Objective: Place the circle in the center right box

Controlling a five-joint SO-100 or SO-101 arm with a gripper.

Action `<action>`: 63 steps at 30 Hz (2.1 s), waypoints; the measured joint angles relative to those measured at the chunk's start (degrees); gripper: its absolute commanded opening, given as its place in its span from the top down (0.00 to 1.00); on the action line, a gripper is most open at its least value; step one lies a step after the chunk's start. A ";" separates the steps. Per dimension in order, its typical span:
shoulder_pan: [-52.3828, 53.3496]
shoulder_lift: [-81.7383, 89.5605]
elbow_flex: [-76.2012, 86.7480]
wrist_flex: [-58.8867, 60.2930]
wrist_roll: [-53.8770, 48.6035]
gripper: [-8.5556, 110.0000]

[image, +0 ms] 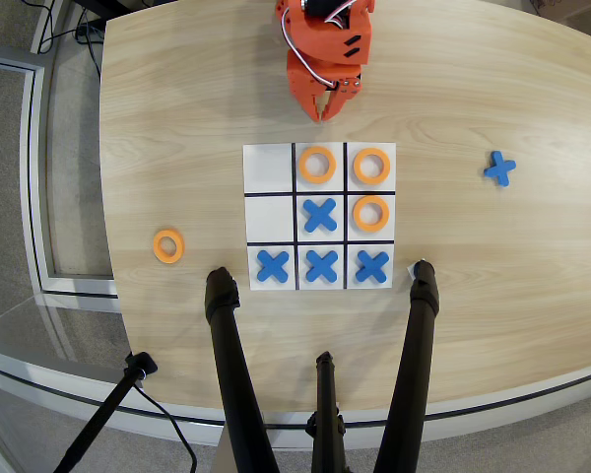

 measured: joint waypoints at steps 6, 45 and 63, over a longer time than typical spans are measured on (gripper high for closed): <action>0.00 0.00 0.00 0.70 2.81 0.86; 28.04 -72.16 -50.71 -28.30 -0.79 0.74; 33.93 -128.76 -120.23 5.10 -0.79 0.73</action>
